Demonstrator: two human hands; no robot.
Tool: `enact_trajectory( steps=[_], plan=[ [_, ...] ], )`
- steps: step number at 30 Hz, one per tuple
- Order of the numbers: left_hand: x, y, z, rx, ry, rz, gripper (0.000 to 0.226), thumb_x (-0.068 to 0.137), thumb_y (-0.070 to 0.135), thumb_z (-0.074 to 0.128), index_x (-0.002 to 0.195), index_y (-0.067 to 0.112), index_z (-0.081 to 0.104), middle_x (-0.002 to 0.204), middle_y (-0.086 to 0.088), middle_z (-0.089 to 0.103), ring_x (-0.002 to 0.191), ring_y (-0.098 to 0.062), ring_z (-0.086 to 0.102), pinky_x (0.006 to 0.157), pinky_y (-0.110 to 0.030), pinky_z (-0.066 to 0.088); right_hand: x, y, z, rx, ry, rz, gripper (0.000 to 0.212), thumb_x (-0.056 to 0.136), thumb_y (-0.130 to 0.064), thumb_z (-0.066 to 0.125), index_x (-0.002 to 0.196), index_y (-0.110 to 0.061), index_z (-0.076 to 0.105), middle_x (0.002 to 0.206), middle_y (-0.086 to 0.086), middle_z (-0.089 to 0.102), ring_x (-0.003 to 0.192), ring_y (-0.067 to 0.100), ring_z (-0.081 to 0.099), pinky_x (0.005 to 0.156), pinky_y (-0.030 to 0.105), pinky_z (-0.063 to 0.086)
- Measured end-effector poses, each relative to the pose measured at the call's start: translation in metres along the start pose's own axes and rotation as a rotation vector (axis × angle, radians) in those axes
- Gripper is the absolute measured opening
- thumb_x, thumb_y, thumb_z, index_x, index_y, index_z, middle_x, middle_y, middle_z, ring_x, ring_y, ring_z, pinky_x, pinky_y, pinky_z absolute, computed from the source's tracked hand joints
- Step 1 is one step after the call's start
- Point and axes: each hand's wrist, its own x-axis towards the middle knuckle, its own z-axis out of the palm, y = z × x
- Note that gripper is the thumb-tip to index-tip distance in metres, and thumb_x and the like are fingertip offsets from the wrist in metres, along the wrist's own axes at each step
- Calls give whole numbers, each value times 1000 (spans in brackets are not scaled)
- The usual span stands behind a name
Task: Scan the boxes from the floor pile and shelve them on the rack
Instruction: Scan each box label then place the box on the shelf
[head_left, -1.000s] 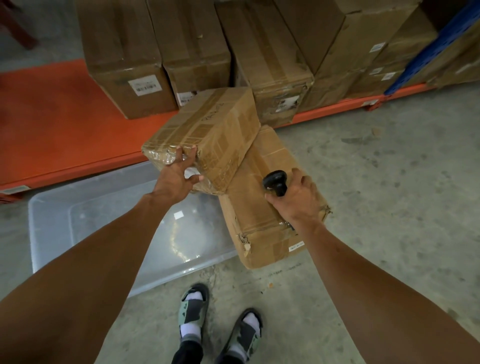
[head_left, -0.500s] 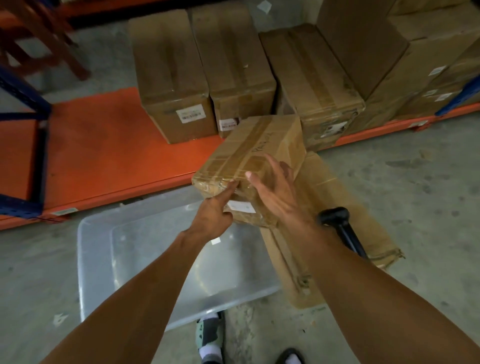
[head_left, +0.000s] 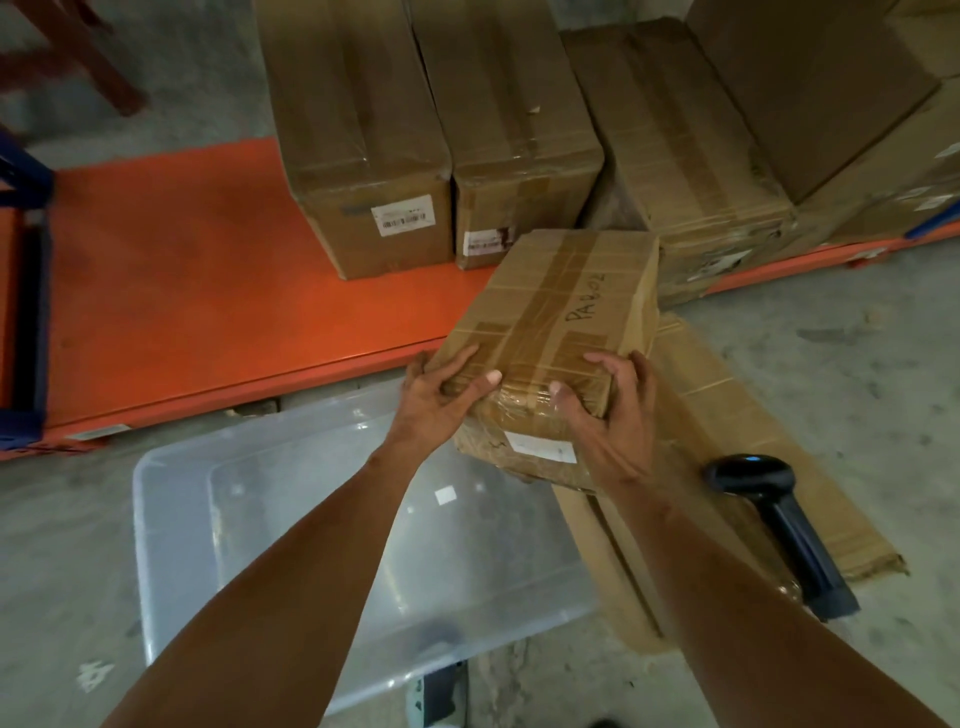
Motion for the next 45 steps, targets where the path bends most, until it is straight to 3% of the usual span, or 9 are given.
enact_trajectory(
  steps=[2,5,11,17,21,26,31,38,45],
  plan=[
    [8,-4,-4,-106,-49,-8,72,70,60,81,136,44,56,152,10,31,134,1,39,104,-11,38,0,2,8,26,28,8,52,73,-56,76,120,-47,57,159,3,27,146,26,36,109,43,44],
    [21,-7,-6,-190,-114,-25,89,67,50,89,145,35,49,143,16,53,124,9,52,107,-15,40,0,6,15,39,58,22,53,73,-59,75,121,-52,55,159,4,29,149,27,33,113,54,41],
    [37,-9,-19,-231,-123,24,79,76,16,85,145,20,48,119,25,59,100,26,55,87,1,41,4,0,23,87,36,1,63,69,-58,83,122,-46,52,139,-3,49,131,17,51,105,46,50],
    [32,-9,-3,-350,-44,29,82,62,41,92,137,35,58,137,14,59,123,3,55,109,-26,43,13,3,18,326,56,92,57,78,-20,85,126,-34,57,130,-11,64,121,12,62,100,47,55],
    [12,19,11,-448,97,62,70,64,36,93,128,26,66,121,14,67,106,9,63,97,-17,50,15,-12,2,410,73,139,46,82,-7,79,118,-30,61,122,-6,70,110,12,68,83,29,58],
    [-25,64,4,-365,295,149,62,61,55,89,114,28,73,105,13,74,97,-1,70,90,-28,57,5,-53,-37,454,65,178,43,77,-17,77,116,-27,62,117,2,73,104,20,72,81,36,59],
    [-90,126,-39,-255,372,207,52,66,53,86,110,28,74,87,11,76,76,-13,73,76,-33,61,-39,-124,-72,504,43,145,50,75,-21,74,122,-23,59,115,3,71,86,13,74,61,24,56],
    [-215,226,-91,-224,459,329,52,67,46,88,113,27,73,98,16,73,87,6,68,87,-23,57,-106,-242,-153,549,31,-12,52,73,-22,69,123,-14,59,105,-7,67,76,-8,66,59,13,50],
    [-379,322,-115,-134,613,470,53,67,56,84,112,33,71,94,25,69,87,12,64,90,-26,54,-191,-334,-257,584,40,-190,44,71,-29,69,114,-26,64,96,-26,72,88,-4,67,70,21,52]
  ],
)
